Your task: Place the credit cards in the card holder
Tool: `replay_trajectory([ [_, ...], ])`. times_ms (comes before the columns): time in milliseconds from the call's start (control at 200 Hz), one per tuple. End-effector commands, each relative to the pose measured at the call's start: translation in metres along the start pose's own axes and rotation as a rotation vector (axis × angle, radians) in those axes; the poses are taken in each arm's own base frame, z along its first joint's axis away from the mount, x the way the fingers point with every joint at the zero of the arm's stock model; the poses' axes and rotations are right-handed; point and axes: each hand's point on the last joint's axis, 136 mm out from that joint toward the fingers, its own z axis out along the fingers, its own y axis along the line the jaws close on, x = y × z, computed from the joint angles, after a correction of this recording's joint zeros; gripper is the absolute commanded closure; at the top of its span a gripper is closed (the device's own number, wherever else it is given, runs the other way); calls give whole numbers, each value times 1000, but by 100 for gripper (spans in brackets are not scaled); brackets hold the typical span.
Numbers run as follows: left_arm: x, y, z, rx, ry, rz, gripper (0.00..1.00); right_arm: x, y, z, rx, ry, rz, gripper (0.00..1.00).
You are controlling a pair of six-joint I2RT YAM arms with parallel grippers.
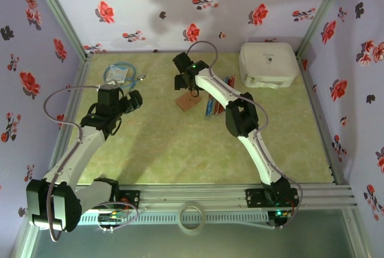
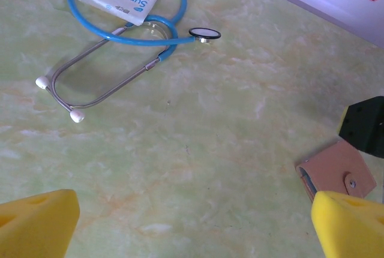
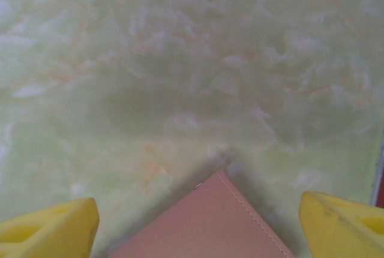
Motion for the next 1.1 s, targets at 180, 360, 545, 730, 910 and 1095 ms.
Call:
replay_trajectory([
  [180, 4, 0, 0, 5, 14, -17, 0, 25, 13, 20, -78, 107, -22, 13],
  [360, 5, 0, 0, 3, 18, -22, 0, 42, 23, 17, -104, 145, -96, 17],
  [545, 6, 0, 0, 1, 22, -30, 0, 64, 35, 7, -93, 160, -229, 20],
  [730, 7, 1, 0, 0, 26, -34, 0, 99, 57, -5, -85, 156, -427, 22],
  [910, 8, 1, 0, -1, 31, -37, 0, 141, 74, -20, -80, 180, -548, 26],
  [1095, 11, 1, 1, 2, 40, -43, 0, 175, 91, -50, -156, 162, -532, 26],
])
